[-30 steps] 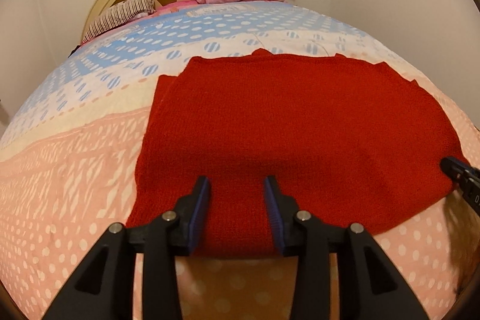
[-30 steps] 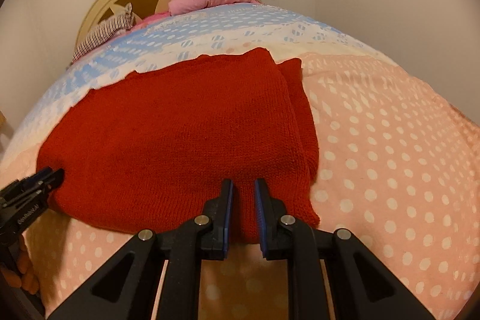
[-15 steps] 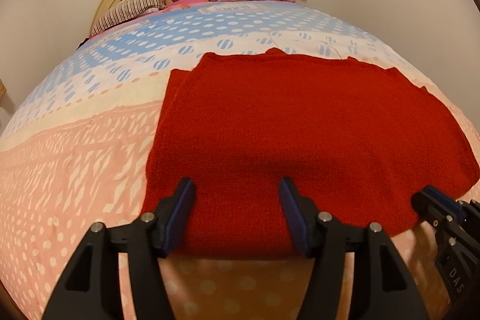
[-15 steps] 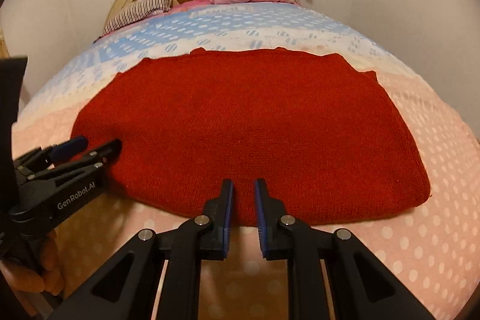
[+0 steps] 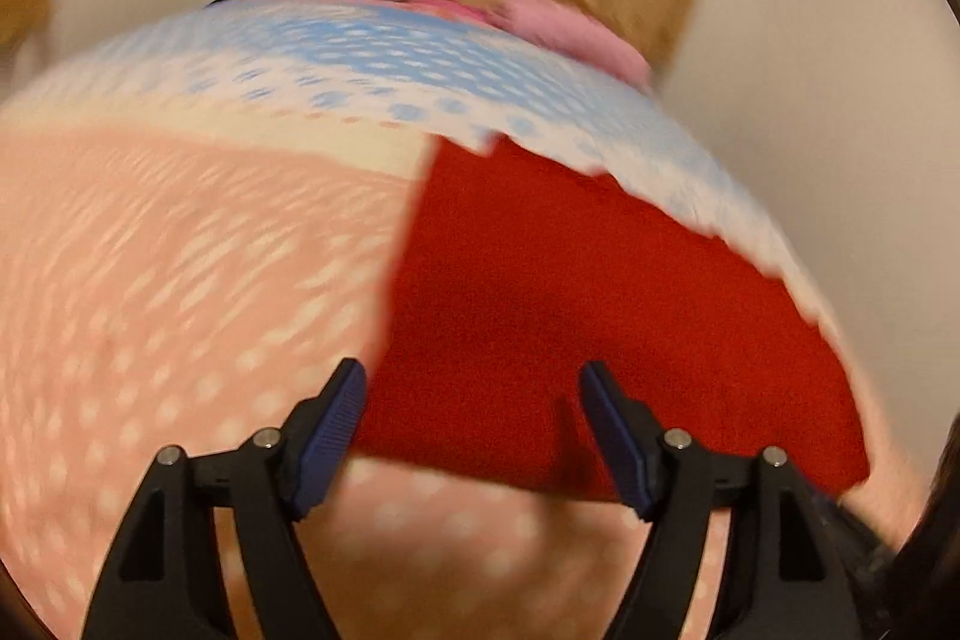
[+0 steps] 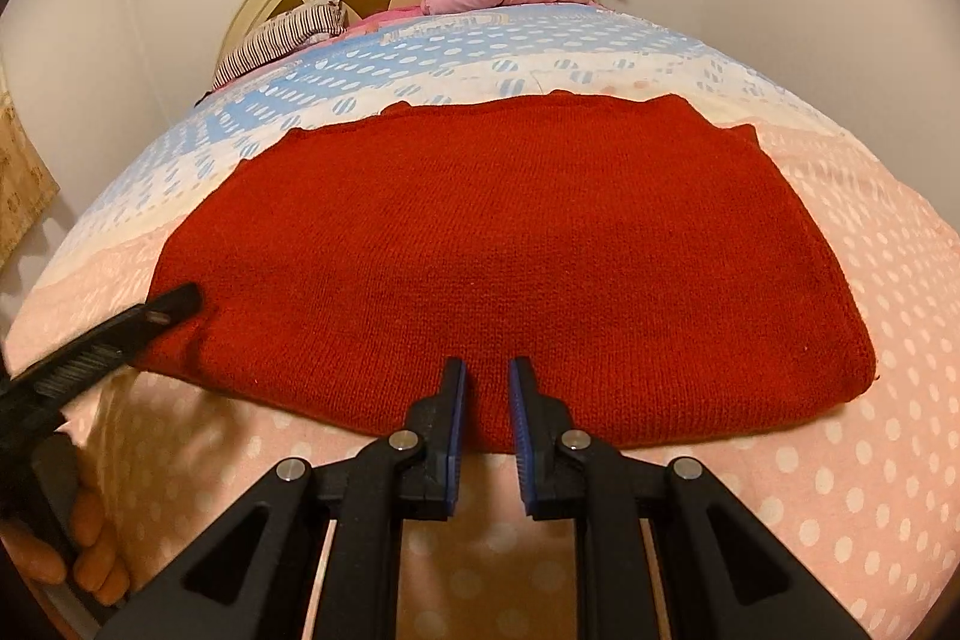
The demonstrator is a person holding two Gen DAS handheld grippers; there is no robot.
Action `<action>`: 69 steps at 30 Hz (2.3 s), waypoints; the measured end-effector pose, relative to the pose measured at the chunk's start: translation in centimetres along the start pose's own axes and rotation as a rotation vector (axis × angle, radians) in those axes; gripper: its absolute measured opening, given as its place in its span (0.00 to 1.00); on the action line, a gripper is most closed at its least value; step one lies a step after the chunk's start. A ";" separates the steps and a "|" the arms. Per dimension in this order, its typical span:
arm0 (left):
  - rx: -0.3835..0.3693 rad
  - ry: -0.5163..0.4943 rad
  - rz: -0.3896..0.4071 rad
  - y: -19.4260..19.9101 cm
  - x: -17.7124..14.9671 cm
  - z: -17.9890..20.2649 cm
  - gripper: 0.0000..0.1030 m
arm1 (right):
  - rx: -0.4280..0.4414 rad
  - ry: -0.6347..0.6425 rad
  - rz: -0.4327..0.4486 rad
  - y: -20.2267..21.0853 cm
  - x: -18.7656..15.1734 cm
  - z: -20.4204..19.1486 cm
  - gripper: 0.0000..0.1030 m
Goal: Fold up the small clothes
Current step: 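Grasp the side of the folded red sweater with the left gripper and lift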
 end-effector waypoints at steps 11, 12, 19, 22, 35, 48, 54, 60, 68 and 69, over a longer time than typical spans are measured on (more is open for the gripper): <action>-0.052 0.130 -0.017 0.9 -2.4 0.2 0.94 | 0.035 -0.030 0.008 0.0 0.1 0.4 0.14; -0.072 0.140 -0.024 0.4 -1.8 0.6 0.95 | 0.038 -0.032 0.008 0.0 0.1 0.4 0.14; -0.243 0.207 -0.069 -4.9 3.4 2.9 0.95 | 0.040 -0.033 0.009 0.0 0.0 0.4 0.14; -0.285 0.231 -0.069 -5.8 4.6 2.8 0.84 | 0.041 -0.033 0.009 0.0 0.0 0.4 0.14; -0.281 0.250 -0.079 -6.5 3.5 2.0 0.40 | 0.071 -0.013 0.057 1.1 3.1 -1.8 0.14; -0.225 0.187 -0.060 -6.1 3.9 2.3 0.38 | 0.227 -0.154 0.018 -5.9 4.6 -2.7 0.12; -0.218 -0.120 0.116 -2.3 5.0 7.2 0.30 | 0.249 -0.175 0.028 -6.1 4.7 -2.5 0.11; -0.294 -0.417 0.147 -1.0 2.6 12.2 0.30 | 0.305 -0.237 0.038 -6.0 4.6 -1.5 0.07; -0.376 -0.389 0.016 -3.5 2.4 12.3 0.30 | 0.357 -0.291 0.045 -5.9 4.5 -0.7 0.04; -0.375 -0.390 0.016 -3.5 2.2 12.5 0.30 | 0.361 -0.295 0.046 -5.9 4.5 -0.7 0.04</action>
Point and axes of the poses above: each gripper's, at about its wrist camera, not at the fingertips, and y roughly against the way its jaws point, z to its right, x to its top, the point moved 6 cm from there along -y, roughly the way its jaws point, and after that the axes turned 9 degrees about x, right-handed, at the moved point
